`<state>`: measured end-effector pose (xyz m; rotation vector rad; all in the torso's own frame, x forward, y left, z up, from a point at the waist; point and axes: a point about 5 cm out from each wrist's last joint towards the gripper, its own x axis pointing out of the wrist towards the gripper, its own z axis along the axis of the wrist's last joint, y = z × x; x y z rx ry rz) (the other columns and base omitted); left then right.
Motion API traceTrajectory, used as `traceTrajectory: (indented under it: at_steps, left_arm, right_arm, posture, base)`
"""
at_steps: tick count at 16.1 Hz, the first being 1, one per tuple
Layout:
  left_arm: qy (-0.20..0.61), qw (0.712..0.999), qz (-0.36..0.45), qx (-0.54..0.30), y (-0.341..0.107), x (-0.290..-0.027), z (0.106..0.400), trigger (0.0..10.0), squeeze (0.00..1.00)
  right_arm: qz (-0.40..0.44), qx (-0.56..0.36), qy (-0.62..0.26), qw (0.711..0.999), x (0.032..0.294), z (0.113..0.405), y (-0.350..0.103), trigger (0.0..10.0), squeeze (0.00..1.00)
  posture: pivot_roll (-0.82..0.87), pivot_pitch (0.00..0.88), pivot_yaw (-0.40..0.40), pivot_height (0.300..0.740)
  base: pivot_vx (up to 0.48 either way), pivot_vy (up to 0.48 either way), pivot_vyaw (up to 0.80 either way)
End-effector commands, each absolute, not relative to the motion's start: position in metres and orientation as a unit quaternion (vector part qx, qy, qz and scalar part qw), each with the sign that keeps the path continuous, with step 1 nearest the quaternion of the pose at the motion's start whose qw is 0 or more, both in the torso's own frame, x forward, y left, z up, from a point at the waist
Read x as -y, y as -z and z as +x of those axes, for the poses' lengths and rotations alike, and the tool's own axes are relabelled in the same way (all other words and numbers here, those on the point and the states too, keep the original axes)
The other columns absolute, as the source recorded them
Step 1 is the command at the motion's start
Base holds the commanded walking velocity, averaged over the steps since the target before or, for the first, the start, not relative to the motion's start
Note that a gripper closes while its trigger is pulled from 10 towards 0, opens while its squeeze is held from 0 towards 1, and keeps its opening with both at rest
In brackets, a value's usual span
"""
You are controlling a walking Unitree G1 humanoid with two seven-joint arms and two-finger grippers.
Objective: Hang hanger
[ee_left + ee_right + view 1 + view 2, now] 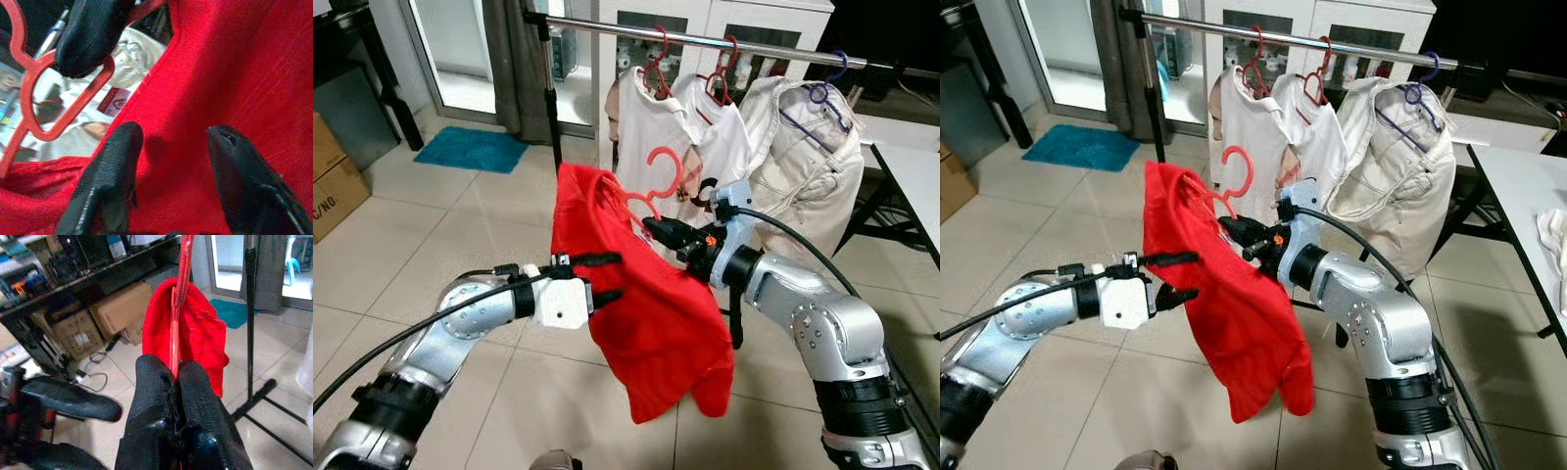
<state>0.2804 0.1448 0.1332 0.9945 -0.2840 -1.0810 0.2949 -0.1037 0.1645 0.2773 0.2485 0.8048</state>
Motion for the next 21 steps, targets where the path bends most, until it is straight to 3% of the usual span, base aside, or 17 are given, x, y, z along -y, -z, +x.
traceTrajectory:
  at_steps: [1,3,4,5,8,9,10,11,13,21]
  left_arm:
    - [0.474,0.723,0.481,0.147,-0.136,-0.144,0.284,10.0,1.0]
    - [0.457,0.721,0.496,0.16,-0.137,-0.146,0.285,10.0,0.55]
    - [0.445,0.724,0.503,0.16,-0.137,-0.148,0.286,10.0,0.11]
    - [0.438,0.724,0.51,0.154,-0.135,-0.151,0.287,10.0,0.0]
    - [0.421,0.725,0.525,0.147,-0.128,-0.152,0.296,10.0,0.0]
    - [0.419,0.727,0.524,0.147,-0.129,-0.151,0.299,8.1,0.0]
    - [0.415,0.729,0.524,0.15,-0.129,-0.149,0.302,3.7,0.0]
    - [0.413,0.731,0.521,0.153,-0.13,-0.146,0.305,1.8,0.0]
    - [0.414,0.731,0.519,0.157,-0.131,-0.143,0.307,0.0,0.0]
    - [0.422,0.731,0.51,0.165,-0.13,-0.137,0.312,0.0,0.0]
  right_arm:
    - [0.142,-0.1,-0.391,0.904,0.106,0.297,-0.176,10.0,0.0]
    - [0.144,-0.099,-0.395,0.902,0.106,0.297,-0.176,10.0,0.0]
    - [0.145,-0.099,-0.395,0.902,0.106,0.296,-0.176,10.0,0.0]
    - [0.146,-0.099,-0.395,0.901,0.106,0.297,-0.176,10.0,0.0]
    - [0.15,-0.097,-0.406,0.897,0.104,0.297,-0.179,10.0,0.0]
    - [0.15,-0.096,-0.409,0.895,0.103,0.297,-0.179,10.0,0.0]
    - [0.15,-0.095,-0.411,0.894,0.102,0.296,-0.18,10.0,0.0]
    - [0.149,-0.096,-0.412,0.894,0.101,0.296,-0.179,10.0,0.0]
    - [0.146,-0.099,-0.414,0.893,0.101,0.295,-0.178,10.0,0.0]
    - [0.142,-0.103,-0.416,0.892,0.1,0.292,-0.176,10.0,0.0]
  posture:
    - [-0.02,0.0,0.016,0.74]
    - [-0.02,0.0,0.018,0.74]
    - [-0.02,0.0,0.018,0.74]
    - [-0.02,0.0,0.013,0.74]
    - [-0.01,0.0,0.006,0.74]
    - [-0.01,0.0,0.006,0.74]
    - [-0.02,0.0,0.006,0.74]
    - [-0.02,0.0,0.006,0.74]
    - [-0.02,0.0,0.01,0.74]
    - [-0.03,0.0,0.015,0.74]
  base:
    - [0.0,0.0,0.0]
    - [0.0,0.0,0.0]
    - [0.0,0.0,0.0]
    - [0.0,0.0,0.0]
    - [0.0,0.0,0.0]
    - [0.0,0.0,0.0]
    - [0.0,0.0,0.0]
    - [0.0,0.0,0.0]
    - [0.0,0.0,0.0]
    - [0.0,0.0,0.0]
